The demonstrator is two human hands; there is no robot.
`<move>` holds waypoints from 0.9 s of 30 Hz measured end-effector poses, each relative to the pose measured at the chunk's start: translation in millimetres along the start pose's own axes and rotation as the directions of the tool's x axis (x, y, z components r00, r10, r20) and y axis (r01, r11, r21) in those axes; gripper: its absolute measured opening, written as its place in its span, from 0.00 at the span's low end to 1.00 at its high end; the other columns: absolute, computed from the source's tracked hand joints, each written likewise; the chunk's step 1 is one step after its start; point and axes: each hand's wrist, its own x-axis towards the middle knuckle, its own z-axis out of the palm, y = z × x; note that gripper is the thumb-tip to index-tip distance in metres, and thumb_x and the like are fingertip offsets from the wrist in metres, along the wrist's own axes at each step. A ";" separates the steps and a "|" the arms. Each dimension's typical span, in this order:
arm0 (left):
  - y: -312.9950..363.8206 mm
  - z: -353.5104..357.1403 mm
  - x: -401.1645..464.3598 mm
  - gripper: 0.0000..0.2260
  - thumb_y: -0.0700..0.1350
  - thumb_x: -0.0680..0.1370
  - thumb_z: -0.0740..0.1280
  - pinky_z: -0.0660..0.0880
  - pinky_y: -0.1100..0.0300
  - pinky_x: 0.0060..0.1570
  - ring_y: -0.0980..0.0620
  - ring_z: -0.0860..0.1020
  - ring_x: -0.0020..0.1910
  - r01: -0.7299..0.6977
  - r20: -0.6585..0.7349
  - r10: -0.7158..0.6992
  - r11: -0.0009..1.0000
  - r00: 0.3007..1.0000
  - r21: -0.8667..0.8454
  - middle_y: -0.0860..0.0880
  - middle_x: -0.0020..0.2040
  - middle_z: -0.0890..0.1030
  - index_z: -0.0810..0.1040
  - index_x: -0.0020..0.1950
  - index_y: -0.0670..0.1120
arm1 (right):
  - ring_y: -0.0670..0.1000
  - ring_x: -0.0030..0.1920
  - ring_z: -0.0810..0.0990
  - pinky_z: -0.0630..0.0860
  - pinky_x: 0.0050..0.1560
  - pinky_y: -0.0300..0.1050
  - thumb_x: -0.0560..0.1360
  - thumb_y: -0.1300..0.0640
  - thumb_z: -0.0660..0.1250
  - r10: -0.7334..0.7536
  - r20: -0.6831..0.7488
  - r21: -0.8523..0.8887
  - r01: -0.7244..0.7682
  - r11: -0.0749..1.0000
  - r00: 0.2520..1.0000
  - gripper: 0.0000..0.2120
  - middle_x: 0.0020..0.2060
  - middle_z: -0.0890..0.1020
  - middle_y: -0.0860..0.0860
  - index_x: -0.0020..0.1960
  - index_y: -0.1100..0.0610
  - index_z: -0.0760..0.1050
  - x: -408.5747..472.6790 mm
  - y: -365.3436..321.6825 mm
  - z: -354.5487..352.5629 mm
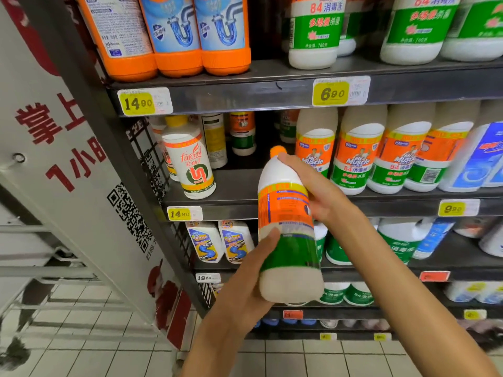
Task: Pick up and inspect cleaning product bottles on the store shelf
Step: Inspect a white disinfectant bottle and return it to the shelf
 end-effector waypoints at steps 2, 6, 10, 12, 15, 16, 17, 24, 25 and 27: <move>-3.9 -6.1 3.6 0.35 0.54 0.55 0.82 0.80 0.48 0.49 0.44 0.82 0.53 -0.010 -0.092 0.025 0.987 0.995 0.161 0.42 0.55 0.83 0.80 0.59 0.45 | 0.54 0.35 0.84 0.82 0.40 0.50 0.74 0.48 0.68 -0.051 0.036 -0.075 0.053 0.996 0.998 0.11 0.35 0.85 0.55 0.51 0.54 0.75 -5.4 -4.6 2.1; -2.9 -28.7 10.3 0.26 0.50 0.60 0.77 0.78 0.53 0.51 0.51 0.82 0.53 -0.067 -0.145 0.160 0.863 0.976 0.502 0.51 0.52 0.84 0.78 0.57 0.56 | 0.52 0.46 0.84 0.81 0.45 0.48 0.67 0.44 0.70 -0.209 0.124 -0.340 0.239 0.910 0.970 0.23 0.49 0.83 0.55 0.59 0.51 0.72 -22.4 -1.8 6.3; 5.7 -39.9 20.0 0.32 0.51 0.58 0.78 0.78 0.61 0.50 0.55 0.81 0.54 -0.197 -0.004 0.274 0.701 0.962 0.685 0.55 0.54 0.83 0.72 0.61 0.57 | 0.51 0.51 0.83 0.80 0.46 0.43 0.64 0.51 0.75 -0.384 0.236 -0.323 0.445 0.835 0.893 0.30 0.53 0.82 0.52 0.64 0.51 0.71 -40.7 -2.7 9.2; 11.1 -43.4 26.8 0.34 0.50 0.58 0.78 0.77 0.66 0.47 0.58 0.81 0.53 -0.256 0.050 0.321 0.640 0.946 0.724 0.59 0.54 0.82 0.70 0.62 0.55 | 0.47 0.52 0.82 0.78 0.46 0.40 0.62 0.51 0.73 -0.476 0.330 -0.328 0.572 0.752 0.815 0.29 0.51 0.82 0.44 0.62 0.48 0.71 -50.9 -7.5 12.9; 20.3 -50.4 35.1 0.34 0.48 0.57 0.79 0.76 0.68 0.48 0.60 0.80 0.55 -0.299 0.065 0.379 0.600 0.923 0.742 0.60 0.55 0.82 0.71 0.61 0.53 | 0.43 0.54 0.79 0.76 0.46 0.35 0.61 0.55 0.74 -0.537 0.440 -0.341 0.687 0.641 0.720 0.30 0.52 0.80 0.39 0.61 0.46 0.70 -64.1 -14.5 14.9; 23.7 -53.1 36.8 0.34 0.47 0.57 0.80 0.76 0.68 0.49 0.59 0.80 0.55 -0.324 0.075 0.407 0.588 0.910 0.741 0.59 0.55 0.82 0.72 0.60 0.52 | 0.44 0.55 0.79 0.76 0.47 0.35 0.61 0.56 0.75 -0.545 0.466 -0.345 0.710 0.614 0.697 0.31 0.53 0.79 0.39 0.62 0.46 0.69 -67.1 -16.0 14.4; 26.8 -55.0 38.0 0.34 0.47 0.57 0.81 0.76 0.67 0.50 0.58 0.79 0.56 -0.352 0.093 0.432 0.572 0.897 0.741 0.58 0.56 0.81 0.73 0.60 0.52 | 0.43 0.56 0.78 0.76 0.47 0.34 0.61 0.57 0.75 -0.552 0.492 -0.344 0.732 0.588 0.674 0.32 0.54 0.78 0.39 0.63 0.46 0.69 -69.9 -17.1 13.6; 34.9 -52.0 33.1 0.32 0.58 0.56 0.81 0.77 0.61 0.51 0.52 0.80 0.57 -0.412 0.214 0.379 0.585 0.900 0.698 0.52 0.56 0.82 0.78 0.59 0.57 | 0.45 0.58 0.78 0.77 0.52 0.39 0.63 0.54 0.76 -0.457 0.641 -0.206 0.712 0.671 0.616 0.32 0.58 0.79 0.42 0.65 0.51 0.70 -64.0 -36.1 3.4; 33.1 -50.9 33.4 0.33 0.58 0.57 0.81 0.77 0.60 0.51 0.51 0.80 0.57 -0.403 0.238 0.337 0.607 0.911 0.685 0.51 0.56 0.83 0.78 0.60 0.55 | 0.47 0.58 0.79 0.77 0.54 0.43 0.61 0.48 0.78 -0.444 0.615 -0.186 0.667 0.721 0.652 0.33 0.57 0.81 0.44 0.64 0.51 0.72 -59.7 -36.5 5.1; 25.7 -47.1 34.0 0.36 0.60 0.59 0.79 0.77 0.60 0.52 0.50 0.80 0.57 -0.386 0.254 0.292 0.660 0.922 0.644 0.49 0.57 0.82 0.75 0.63 0.49 | 0.52 0.55 0.81 0.78 0.55 0.51 0.55 0.39 0.79 -0.412 0.527 -0.098 0.534 0.840 0.744 0.38 0.53 0.83 0.50 0.61 0.53 0.74 -49.8 -34.9 8.2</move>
